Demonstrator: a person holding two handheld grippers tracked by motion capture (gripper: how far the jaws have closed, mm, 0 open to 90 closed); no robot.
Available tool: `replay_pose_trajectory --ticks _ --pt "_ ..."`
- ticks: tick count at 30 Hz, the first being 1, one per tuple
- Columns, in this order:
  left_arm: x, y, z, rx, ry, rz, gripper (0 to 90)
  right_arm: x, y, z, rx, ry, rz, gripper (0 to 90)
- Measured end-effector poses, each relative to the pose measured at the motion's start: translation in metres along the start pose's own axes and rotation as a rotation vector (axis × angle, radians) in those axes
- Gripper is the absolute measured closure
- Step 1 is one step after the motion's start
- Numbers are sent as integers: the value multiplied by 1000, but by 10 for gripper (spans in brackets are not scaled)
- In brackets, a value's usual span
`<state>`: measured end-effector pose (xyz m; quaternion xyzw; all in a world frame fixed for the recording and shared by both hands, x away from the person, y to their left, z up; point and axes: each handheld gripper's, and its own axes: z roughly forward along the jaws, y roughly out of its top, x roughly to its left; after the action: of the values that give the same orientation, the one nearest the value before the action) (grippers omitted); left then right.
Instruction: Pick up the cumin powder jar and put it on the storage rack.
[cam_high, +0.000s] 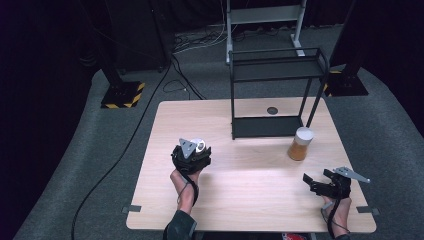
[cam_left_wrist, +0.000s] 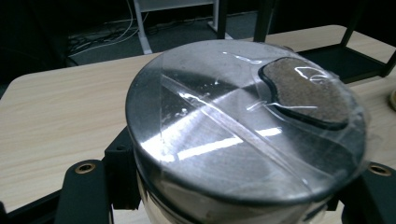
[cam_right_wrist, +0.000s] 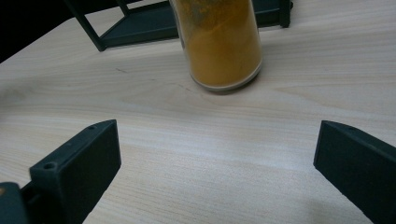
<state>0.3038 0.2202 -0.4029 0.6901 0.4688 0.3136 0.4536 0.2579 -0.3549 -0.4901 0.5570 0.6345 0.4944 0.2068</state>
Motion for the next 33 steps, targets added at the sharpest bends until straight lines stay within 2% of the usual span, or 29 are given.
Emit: replay_pose_trajectory --ticks 14,15,23,29,33 --pt "-14 11 7 -5 -46 22 301 -2 -2 0 -13 5 8 0" --pt "-17 15 8 -1 -55 36 301 -2 -2 0 -13 5 7 0" --pt "-20 21 13 -13 -85 24 301 -2 -2 0 -14 7 13 0" --pt "-24 31 18 -5 -102 47 301 -3 -2 0 -15 8 13 0" --pt "-25 38 22 -5 -121 43 301 -3 -2 0 -15 7 16 0"
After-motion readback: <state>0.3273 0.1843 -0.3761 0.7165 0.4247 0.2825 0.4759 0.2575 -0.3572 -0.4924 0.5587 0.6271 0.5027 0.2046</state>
